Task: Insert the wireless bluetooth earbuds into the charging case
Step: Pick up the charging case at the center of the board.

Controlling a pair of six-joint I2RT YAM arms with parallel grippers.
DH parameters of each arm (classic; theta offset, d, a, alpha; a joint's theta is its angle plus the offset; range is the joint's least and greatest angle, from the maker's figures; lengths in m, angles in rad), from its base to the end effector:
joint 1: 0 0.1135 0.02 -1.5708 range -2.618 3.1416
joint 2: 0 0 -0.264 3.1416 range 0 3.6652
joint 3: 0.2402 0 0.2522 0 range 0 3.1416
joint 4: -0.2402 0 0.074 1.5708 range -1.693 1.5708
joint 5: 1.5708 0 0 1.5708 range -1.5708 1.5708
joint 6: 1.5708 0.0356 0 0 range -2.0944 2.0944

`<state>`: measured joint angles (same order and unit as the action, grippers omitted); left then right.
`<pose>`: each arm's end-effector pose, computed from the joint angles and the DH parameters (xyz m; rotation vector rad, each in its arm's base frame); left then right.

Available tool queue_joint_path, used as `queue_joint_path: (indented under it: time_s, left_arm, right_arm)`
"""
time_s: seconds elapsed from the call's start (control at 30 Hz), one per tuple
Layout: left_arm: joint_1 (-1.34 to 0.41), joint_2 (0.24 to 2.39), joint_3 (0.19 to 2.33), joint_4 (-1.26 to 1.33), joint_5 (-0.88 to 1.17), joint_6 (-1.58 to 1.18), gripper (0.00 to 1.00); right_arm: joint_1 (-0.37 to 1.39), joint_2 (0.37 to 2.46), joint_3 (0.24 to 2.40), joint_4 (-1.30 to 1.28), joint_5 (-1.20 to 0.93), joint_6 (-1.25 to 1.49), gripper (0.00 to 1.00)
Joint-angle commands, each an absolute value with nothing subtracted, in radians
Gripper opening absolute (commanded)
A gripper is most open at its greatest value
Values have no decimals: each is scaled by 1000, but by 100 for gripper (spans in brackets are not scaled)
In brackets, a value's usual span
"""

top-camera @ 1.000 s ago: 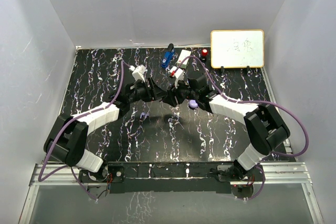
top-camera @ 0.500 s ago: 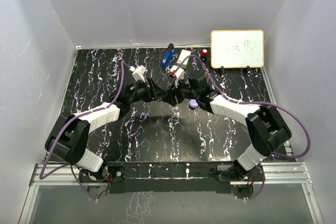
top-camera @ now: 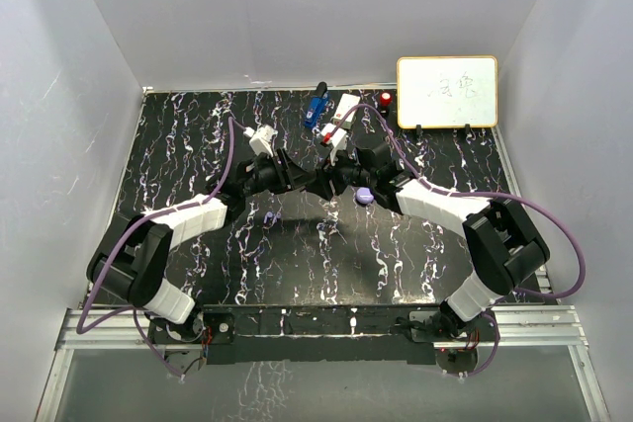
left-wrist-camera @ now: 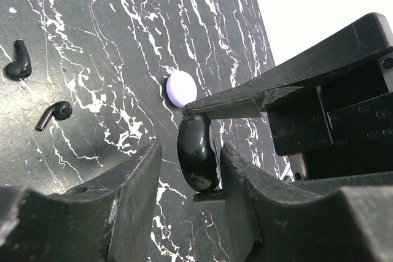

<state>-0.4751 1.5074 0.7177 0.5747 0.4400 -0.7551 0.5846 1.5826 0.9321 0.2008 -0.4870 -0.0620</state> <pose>0.2795 -0.1608 0.2226 0.0745 1.9508 -1.2436 0.2821 0.2067 0.2310 -0.9480 1.8300 0.8189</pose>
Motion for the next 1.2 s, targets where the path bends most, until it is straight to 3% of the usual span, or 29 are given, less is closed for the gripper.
queue_joint_path:
  time_s: [0.0, 0.2, 0.47, 0.63, 0.67, 0.73, 0.8, 1.03, 1.17]
  left_arm:
    - [-477, 1504, 707, 601, 460, -758, 39]
    - [-477, 1506, 707, 604, 465, -758, 35]
    - [-477, 1497, 702, 606, 456, -758, 21]
    - [-477, 1484, 698, 596, 439, -757, 1]
    - [-477, 1481, 699, 591, 433, -756, 0]
    - [-477, 1471, 697, 585, 418, -756, 0]
    - [-472, 1458, 694, 580, 403, -755, 0]
    - [-421, 1411, 685, 564, 383, -765, 0]
    - [-405, 1395, 681, 575, 394, -772, 0]
  right_arm:
    - [587, 1526, 927, 294, -499, -64, 0]
    - [587, 1523, 923, 297, -502, -61, 0]
    - [587, 1522, 919, 298, -497, -61, 0]
    - [588, 1521, 918, 299, -483, -57, 0]
    - [588, 1520, 917, 299, -477, -51, 10]
    - [587, 1516, 918, 300, -464, -43, 46]
    - [587, 1504, 914, 301, -441, -32, 66]
    - [580, 1391, 865, 301, -294, 11, 97]
    - [555, 1361, 870, 270, -212, 92, 98]
